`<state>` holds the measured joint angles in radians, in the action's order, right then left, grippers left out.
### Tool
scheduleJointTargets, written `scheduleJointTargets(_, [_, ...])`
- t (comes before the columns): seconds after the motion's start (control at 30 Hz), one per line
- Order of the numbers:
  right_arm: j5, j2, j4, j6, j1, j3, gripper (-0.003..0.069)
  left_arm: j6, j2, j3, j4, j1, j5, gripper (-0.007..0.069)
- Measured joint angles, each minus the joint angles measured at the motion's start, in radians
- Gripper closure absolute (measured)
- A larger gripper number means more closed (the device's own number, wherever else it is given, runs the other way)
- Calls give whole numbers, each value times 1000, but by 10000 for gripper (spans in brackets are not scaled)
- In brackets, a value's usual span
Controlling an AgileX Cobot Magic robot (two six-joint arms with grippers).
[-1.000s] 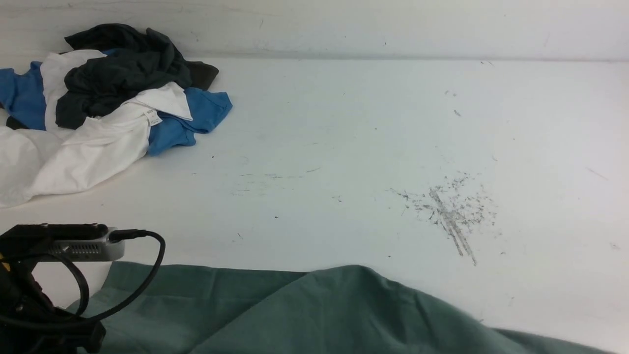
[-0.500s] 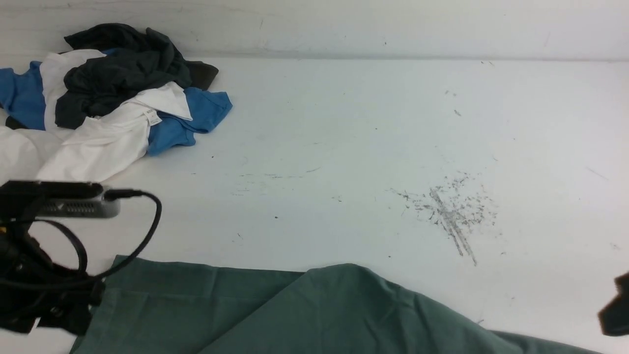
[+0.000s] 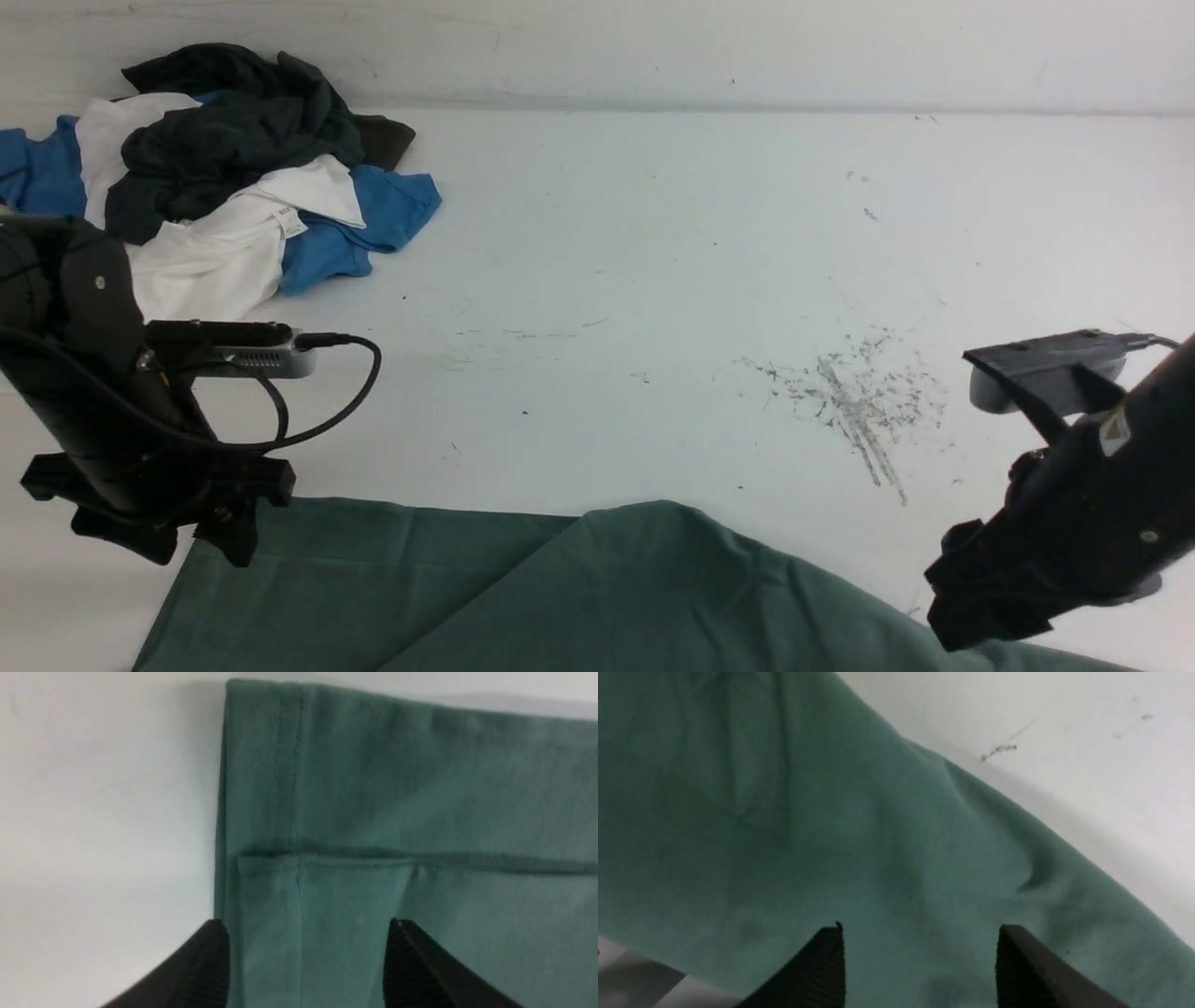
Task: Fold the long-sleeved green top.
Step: Use both arms to drag the lower edge of the fabric forward and fold it over the upper edge
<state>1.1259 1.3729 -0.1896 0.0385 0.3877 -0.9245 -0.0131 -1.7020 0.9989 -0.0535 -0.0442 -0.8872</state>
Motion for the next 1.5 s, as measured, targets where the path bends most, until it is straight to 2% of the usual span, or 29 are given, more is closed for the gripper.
scheduleJointTargets(0.27, [-40,1,1,-4,2,-2,250,4,-69,1,1,0,56,213])
scheduleJointTargets(0.33, [-51,1,1,-4,2,-2,250,5,-82,1,1,0,62,242])
scheduleJointTargets(0.43, [-61,2,1,-5,2,-3,250,7,-84,1,1,0,64,354])
scheduleJointTargets(0.5, [-65,4,1,-5,2,-3,250,13,-84,1,1,0,63,495])
scheduleJointTargets(0.53, [-69,5,1,-5,2,-3,250,13,-84,1,1,0,58,540])
scheduleJointTargets(0.57, [-70,8,1,-5,2,-3,250,29,-80,1,1,0,49,574])
scheduleJointTargets(0.63, [-74,12,1,-5,2,-3,250,39,-67,8,1,0,28,594])
scheduleJointTargets(1.0, [-118,12,-10,-5,2,-3,250,51,70,82,1,0,-96,597])
scheduleJointTargets(1.27, [-128,12,-18,-5,2,-3,250,54,68,90,29,0,-82,596])
scheduleJointTargets(1.37, [-128,12,-27,-5,2,-3,250,52,54,93,54,0,-38,582])
scheduleJointTargets(1.5, [-131,12,-51,-5,2,-3,250,48,-14,92,70,0,25,496])
